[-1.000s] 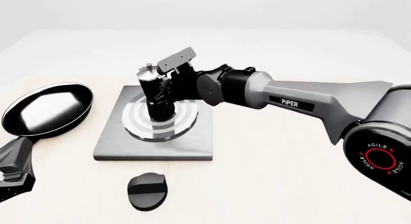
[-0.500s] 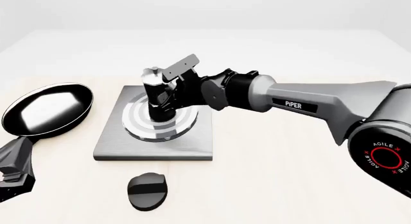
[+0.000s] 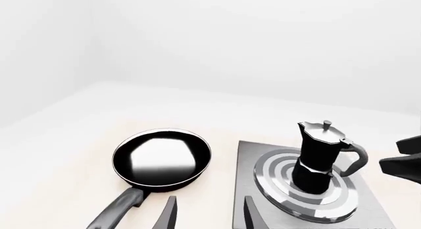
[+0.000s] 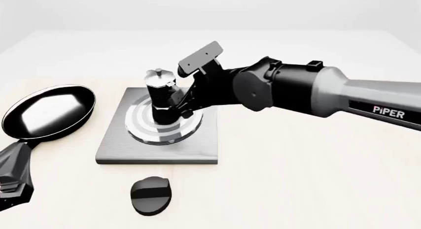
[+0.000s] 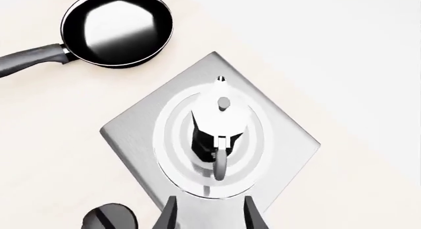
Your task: Turn on the stove and put the moka pot on it.
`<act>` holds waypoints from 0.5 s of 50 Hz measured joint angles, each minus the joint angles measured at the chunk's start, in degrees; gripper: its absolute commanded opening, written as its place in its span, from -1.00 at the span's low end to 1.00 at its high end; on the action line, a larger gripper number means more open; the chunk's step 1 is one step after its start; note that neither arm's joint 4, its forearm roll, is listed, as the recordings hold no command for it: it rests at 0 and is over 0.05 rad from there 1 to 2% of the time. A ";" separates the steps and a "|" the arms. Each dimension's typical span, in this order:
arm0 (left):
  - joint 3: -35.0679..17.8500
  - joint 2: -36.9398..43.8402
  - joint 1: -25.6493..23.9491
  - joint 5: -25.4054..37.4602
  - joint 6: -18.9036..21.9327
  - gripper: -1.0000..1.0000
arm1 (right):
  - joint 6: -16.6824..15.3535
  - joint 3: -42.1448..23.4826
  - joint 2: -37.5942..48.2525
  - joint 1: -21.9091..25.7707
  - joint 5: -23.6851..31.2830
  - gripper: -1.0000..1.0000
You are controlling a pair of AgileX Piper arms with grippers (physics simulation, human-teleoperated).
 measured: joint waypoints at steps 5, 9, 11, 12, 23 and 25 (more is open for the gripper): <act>-0.10 -1.51 -0.21 1.24 0.26 1.00 | 0.35 2.64 -4.30 0.30 0.95 1.00; -0.16 -2.53 -0.37 2.07 0.47 1.00 | 0.58 4.73 -7.68 0.52 1.63 1.00; -0.19 -2.91 -0.47 2.36 0.57 1.00 | 0.71 5.71 -9.34 0.59 1.96 1.00; -0.19 -3.09 -0.52 2.50 0.62 1.00 | 0.77 6.19 -10.17 0.61 2.12 1.00; -0.27 -4.94 -1.19 3.96 1.13 1.00 | 1.15 11.94 -19.42 0.20 3.45 1.00; -0.35 -5.45 -1.30 4.41 1.25 1.00 | 1.30 13.13 -21.13 0.10 3.65 1.00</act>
